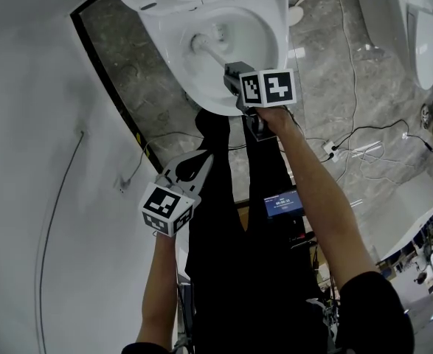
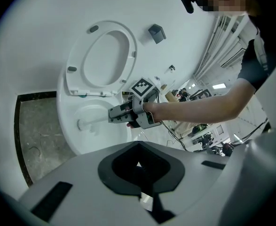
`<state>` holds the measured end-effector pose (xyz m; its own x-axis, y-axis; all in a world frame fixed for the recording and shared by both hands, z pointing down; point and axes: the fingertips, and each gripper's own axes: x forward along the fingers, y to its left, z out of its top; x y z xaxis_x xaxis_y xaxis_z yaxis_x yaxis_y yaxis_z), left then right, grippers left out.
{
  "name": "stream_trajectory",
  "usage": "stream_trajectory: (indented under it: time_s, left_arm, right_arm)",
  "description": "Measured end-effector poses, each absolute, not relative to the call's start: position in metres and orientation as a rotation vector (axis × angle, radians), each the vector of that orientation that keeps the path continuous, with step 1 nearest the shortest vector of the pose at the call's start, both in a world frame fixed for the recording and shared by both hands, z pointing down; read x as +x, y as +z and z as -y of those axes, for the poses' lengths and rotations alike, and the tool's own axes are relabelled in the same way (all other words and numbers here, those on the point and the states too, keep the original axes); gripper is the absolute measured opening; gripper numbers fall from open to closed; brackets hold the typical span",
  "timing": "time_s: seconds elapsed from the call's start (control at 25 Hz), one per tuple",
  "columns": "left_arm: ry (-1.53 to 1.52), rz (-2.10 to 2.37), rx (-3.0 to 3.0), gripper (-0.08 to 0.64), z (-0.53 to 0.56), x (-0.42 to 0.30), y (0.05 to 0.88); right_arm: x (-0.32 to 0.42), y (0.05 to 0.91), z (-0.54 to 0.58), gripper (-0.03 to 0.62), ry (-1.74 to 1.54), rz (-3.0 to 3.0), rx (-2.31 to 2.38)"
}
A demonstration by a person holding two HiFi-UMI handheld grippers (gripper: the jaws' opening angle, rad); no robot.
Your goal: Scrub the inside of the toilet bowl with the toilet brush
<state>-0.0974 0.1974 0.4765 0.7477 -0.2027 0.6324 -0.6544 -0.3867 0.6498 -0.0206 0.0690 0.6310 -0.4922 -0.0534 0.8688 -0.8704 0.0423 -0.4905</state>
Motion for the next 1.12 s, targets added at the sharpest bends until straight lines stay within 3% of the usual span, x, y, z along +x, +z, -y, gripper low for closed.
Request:
stream_trajectory:
  time_s: [0.48, 1.12]
  left_arm:
    - [0.573, 0.644, 1.950, 0.010, -0.195, -0.088, 0.477]
    - [0.588, 0.605, 1.956, 0.011, -0.195, -0.054, 0.483]
  right_arm:
    - [-0.007, 0.637, -0.123, 0.195, 1.137, 1.709, 0.700]
    - [0.048, 0.627, -0.200, 0.193, 0.957, 1.661, 0.556]
